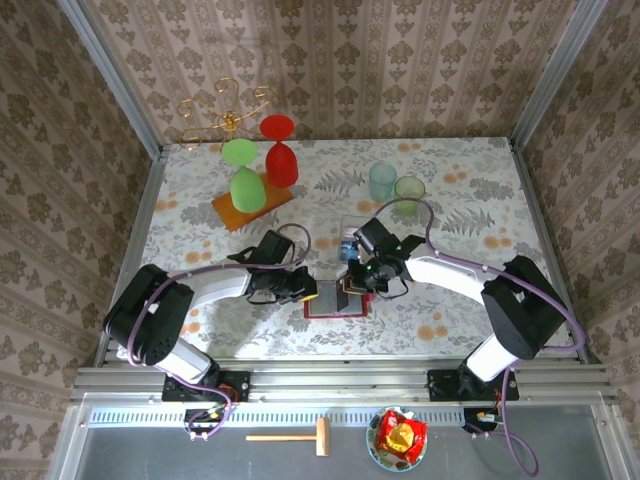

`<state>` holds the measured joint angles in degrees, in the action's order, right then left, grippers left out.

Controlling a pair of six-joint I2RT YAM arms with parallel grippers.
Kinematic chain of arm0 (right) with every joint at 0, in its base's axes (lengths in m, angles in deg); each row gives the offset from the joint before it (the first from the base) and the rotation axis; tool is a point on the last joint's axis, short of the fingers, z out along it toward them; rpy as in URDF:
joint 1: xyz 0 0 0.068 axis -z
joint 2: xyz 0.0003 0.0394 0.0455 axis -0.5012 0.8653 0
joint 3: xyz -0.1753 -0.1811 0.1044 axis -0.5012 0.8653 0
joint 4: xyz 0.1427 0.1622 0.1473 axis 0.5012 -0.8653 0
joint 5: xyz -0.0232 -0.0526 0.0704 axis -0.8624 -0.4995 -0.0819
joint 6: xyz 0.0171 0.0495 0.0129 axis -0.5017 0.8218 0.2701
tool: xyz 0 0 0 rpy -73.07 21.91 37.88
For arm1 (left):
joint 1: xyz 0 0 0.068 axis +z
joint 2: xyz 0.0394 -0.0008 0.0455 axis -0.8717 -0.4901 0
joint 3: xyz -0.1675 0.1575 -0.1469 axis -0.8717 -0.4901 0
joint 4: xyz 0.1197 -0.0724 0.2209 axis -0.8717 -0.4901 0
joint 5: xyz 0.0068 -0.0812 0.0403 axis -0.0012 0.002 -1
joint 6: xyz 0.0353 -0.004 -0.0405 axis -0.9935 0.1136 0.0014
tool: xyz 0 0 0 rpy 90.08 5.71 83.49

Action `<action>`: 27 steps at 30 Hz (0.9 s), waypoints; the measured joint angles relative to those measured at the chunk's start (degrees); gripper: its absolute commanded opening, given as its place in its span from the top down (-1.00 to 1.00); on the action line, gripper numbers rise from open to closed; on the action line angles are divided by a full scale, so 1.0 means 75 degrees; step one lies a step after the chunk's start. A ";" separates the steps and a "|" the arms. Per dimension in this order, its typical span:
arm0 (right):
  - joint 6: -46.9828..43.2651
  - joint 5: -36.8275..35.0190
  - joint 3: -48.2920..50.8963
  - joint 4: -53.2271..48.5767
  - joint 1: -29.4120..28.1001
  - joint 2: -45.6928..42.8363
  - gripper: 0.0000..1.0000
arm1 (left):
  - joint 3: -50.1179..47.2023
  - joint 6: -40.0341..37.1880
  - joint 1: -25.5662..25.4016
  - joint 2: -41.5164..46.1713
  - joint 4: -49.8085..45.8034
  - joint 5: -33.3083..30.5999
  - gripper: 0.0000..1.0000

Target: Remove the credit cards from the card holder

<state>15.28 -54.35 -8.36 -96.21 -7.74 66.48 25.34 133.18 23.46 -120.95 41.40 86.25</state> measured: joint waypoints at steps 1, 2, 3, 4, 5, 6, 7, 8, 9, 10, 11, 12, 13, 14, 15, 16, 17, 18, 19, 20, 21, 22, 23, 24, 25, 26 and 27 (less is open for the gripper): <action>-0.0105 -0.0020 -0.0006 -0.0076 0.0029 -0.0096 1.00 | 0.0000 0.0000 0.0029 0.0061 -0.0015 -0.0003 0.79; -0.0230 -0.0038 -0.0026 -0.0175 0.0055 -0.0187 1.00 | 0.0000 0.0000 0.0070 0.0125 -0.0029 -0.0009 0.79; -0.0367 -0.0047 -0.0058 -0.0271 0.0073 -0.0248 1.00 | -0.0003 0.0000 0.0076 0.0175 -0.0047 -0.0026 0.79; -0.0592 -0.0073 -0.0125 -0.0385 0.0090 -0.0306 1.00 | -0.0003 0.0000 0.0099 0.0242 -0.0064 -0.0038 0.79; -0.0833 -0.0111 -0.0213 -0.0507 0.0111 -0.0347 1.00 | -0.0003 0.0000 0.0122 0.0306 -0.0082 -0.0055 0.78; -0.1037 -0.0166 -0.0294 -0.0612 0.0119 -0.0367 1.00 | -0.0009 0.0000 0.0122 0.0353 -0.0096 -0.0055 0.78; -0.1355 -0.0242 -0.0428 -0.0787 0.0125 -0.0382 1.00 | -0.0023 0.0003 0.0131 0.0420 -0.0105 -0.0061 0.79; -0.1696 -0.0335 -0.0565 -0.0956 0.0125 -0.0388 1.00 | -0.0041 0.0000 0.0160 0.0472 -0.0108 -0.0061 0.78; -0.1985 -0.0428 -0.0667 -0.1084 0.0131 -0.0393 1.00 | -0.0058 0.0000 0.0172 0.0501 -0.0108 -0.0058 0.78; -0.2393 -0.0516 -0.0766 -0.1195 0.0146 -0.0420 1.00 | -0.0085 0.0000 0.0178 0.0530 -0.0102 -0.0061 0.78; -0.2844 -0.0609 -0.0836 -0.1294 0.0146 -0.0466 1.00 | -0.0108 0.0000 0.0210 0.0554 -0.0111 -0.0064 0.78; -0.3258 -0.0670 -0.0889 -0.1408 0.0149 -0.0516 1.00 | -0.0137 0.0000 0.0227 0.0571 -0.0108 -0.0064 0.78; -0.3687 -0.0726 -0.0947 -0.1524 0.0160 -0.0560 1.00 | -0.0154 -0.0003 0.0245 0.0577 -0.0114 -0.0064 0.78; -0.4132 -0.0804 -0.1029 -0.1679 0.0160 -0.0589 1.00 | -0.0175 -0.0003 0.0274 0.0580 -0.0111 -0.0064 0.78; -0.4663 -0.0857 -0.1163 -0.1853 0.0169 -0.0595 1.00 | -0.0189 -0.0009 0.0283 0.0583 -0.0122 -0.0064 0.78; -0.5126 -0.0903 -0.1297 -0.1999 0.0166 -0.0595 1.00 | -0.0192 -0.0020 0.0306 0.0583 -0.0140 -0.0061 0.78; -0.5662 -0.0982 -0.1469 -0.2186 0.0166 -0.0592 1.00 | -0.0192 -0.0026 0.0323 0.0583 -0.0140 -0.0064 0.77; -0.6076 -0.1043 -0.1635 -0.2363 0.0166 -0.0592 1.00 | -0.0192 -0.0026 0.0323 0.0586 -0.0140 -0.0064 0.77; -0.6519 -0.1131 -0.1816 -0.2532 0.0169 -0.0589 1.00 | -0.0192 -0.0026 0.0329 0.0586 -0.0137 -0.0061 0.77; -0.7000 -0.1247 -0.2028 -0.2704 0.0175 -0.0571 1.00 | -0.0192 -0.0029 0.0329 0.0586 -0.0140 -0.0064 0.77; -0.7417 -0.1358 -0.2224 -0.2871 0.0175 -0.0533 1.00 | -0.0204 -0.0029 0.0332 0.0595 -0.0134 -0.0064 0.77; -0.7863 -0.1469 -0.2425 -0.3025 0.0181 -0.0469 1.00 | -0.0224 -0.0029 0.0356 0.0621 -0.0134 -0.0061 0.77; -0.8300 -0.1542 -0.2614 -0.3171 0.0195 -0.0399 1.00 | -0.0254 -0.0029 0.0373 0.0656 -0.0149 -0.0058 0.77; -0.8650 -0.1614 -0.2771 -0.3314 0.0207 -0.0329 1.00 | -0.0274 -0.0032 0.0388 0.0688 -0.0157 -0.0058 0.77; -0.8993 -0.1649 -0.2923 -0.3445 0.0227 -0.0245 1.00 | -0.0289 -0.0035 0.0423 0.0731 -0.0166 -0.0058 0.77; -0.9334 -0.1690 -0.3083 -0.3585 0.0259 -0.0149 1.00 | -0.0291 -0.0044 0.0425 0.0764 -0.0175 -0.0058 0.76; -0.9602 -0.1716 -0.3249 -0.3716 0.0300 -0.0052 1.00 | -0.0291 -0.0058 0.0440 0.0796 -0.0181 -0.0058 0.76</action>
<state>-56.74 -67.23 -32.73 -124.08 -5.49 66.09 23.15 132.74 26.76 -114.98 40.04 85.81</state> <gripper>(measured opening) 0.044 0.117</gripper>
